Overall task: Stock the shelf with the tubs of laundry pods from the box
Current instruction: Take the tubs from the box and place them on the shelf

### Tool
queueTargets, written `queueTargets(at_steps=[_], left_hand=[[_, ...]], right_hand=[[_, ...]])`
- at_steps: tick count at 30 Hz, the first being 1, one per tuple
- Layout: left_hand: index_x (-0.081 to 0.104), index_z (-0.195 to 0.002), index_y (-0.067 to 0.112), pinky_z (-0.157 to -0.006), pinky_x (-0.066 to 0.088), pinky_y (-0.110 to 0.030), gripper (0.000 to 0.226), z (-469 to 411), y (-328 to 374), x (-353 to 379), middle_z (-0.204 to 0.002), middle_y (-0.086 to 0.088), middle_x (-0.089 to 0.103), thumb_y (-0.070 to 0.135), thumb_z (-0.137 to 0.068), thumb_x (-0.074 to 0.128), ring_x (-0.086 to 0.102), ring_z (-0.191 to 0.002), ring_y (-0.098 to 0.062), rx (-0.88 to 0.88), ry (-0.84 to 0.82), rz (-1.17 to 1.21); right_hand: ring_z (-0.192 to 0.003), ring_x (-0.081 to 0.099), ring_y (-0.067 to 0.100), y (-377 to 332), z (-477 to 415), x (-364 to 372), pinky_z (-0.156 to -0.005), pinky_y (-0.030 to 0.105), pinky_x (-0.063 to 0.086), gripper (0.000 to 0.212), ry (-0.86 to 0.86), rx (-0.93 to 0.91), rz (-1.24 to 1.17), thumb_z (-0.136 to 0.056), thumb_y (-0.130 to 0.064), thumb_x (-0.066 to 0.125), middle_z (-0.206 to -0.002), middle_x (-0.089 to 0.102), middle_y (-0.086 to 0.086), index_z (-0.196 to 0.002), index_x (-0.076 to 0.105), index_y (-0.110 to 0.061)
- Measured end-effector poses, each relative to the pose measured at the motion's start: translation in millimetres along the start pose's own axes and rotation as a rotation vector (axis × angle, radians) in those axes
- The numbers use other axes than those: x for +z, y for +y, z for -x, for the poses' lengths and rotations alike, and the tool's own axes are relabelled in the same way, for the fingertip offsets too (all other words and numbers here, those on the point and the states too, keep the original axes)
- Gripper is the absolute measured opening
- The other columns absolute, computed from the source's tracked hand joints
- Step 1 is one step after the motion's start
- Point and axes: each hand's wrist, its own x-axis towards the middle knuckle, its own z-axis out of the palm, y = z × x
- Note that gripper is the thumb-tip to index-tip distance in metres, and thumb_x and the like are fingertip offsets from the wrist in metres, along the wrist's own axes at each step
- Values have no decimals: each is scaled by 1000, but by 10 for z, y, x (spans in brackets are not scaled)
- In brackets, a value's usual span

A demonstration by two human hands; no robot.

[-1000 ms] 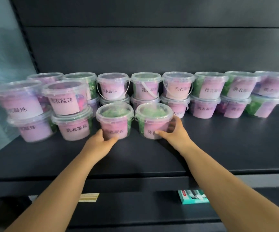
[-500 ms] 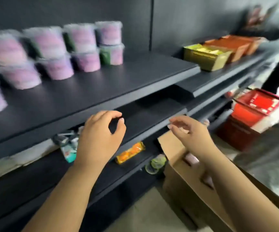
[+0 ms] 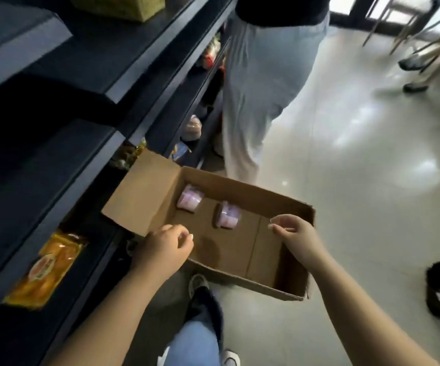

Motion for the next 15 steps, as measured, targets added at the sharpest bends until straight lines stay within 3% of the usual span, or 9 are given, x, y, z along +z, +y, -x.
queueTargets(at_steps=[3,8,12,15], left_hand=[[65,-98,13,-79,47,-30,22,-622,-195,298,-105,-8,65,28,-89,52,59,-96,-27,-104,-208,20],[64,-103,12,-78,42,-27,27,-1579,-544,798,-105,-6,63,32,-91,51,57,-98,-23,-318,-428,137],[61,-80,9,-75,37,-27,27,-2248,-870,1297,-86,-8,60,31,-92,51,55,-88,-24,-613,-455,440],[55,-95,13,-65,39,-25,27,-2626,-1082,1754,-79,-1,54,39,-90,51,51,-74,-14,-827,-391,615]], right_hand=[[-94,58,15,125,-456,86,-80,22,45,21,-7,132,77,-86,-25,63,-101,63,0,-105,63,-14],[-94,58,15,331,-1295,383,-85,27,47,29,-86,256,195,-86,-28,63,-106,64,3,-110,62,-12],[-102,60,19,611,-1968,747,-92,32,46,34,-159,292,269,-85,-31,65,-111,66,6,-113,61,-12],[-112,56,20,960,-2439,1134,-94,30,43,44,-267,293,322,-84,-32,66,-124,60,5,-122,55,-13]])
